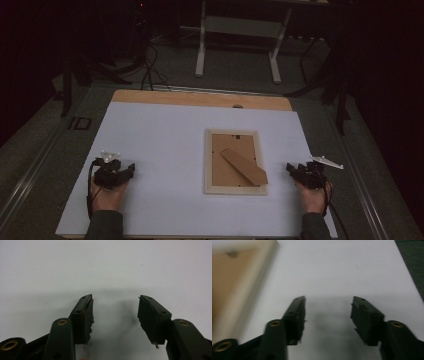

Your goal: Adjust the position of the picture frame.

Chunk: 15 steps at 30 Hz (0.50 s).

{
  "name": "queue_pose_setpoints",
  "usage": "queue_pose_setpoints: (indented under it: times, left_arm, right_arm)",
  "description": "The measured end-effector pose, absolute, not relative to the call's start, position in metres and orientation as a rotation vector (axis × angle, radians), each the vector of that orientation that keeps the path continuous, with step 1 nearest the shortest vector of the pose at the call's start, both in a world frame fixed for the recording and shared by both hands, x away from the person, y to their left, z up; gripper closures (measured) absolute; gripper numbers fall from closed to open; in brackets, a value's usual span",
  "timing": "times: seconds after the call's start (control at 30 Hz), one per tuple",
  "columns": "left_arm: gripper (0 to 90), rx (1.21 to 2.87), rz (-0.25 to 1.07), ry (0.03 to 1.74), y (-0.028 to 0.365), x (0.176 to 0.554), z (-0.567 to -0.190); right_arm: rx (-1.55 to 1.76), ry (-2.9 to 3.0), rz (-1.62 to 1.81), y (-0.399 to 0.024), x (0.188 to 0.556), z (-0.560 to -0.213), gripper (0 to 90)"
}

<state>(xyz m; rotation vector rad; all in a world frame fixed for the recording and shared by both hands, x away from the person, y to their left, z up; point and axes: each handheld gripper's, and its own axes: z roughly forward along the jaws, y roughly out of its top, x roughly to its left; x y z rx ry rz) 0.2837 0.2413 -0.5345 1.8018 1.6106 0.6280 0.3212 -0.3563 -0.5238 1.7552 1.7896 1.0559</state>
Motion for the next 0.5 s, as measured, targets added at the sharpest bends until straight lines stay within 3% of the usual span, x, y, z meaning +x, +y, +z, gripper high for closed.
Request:
queue_pose_setpoints:
  times: [0.4,0.5]
  left_arm:
    - [51.1,1.876,0.642,1.390,0.212,0.276,-0.515]
    - [50.8,1.863,0.590,1.378,0.207,0.276,-0.515]
  right_arm:
    - [1.678,1.853,1.053,-0.351,0.320,-0.515,55.6]
    - [1.666,1.865,1.056,-0.349,0.321,-0.514,56.1]
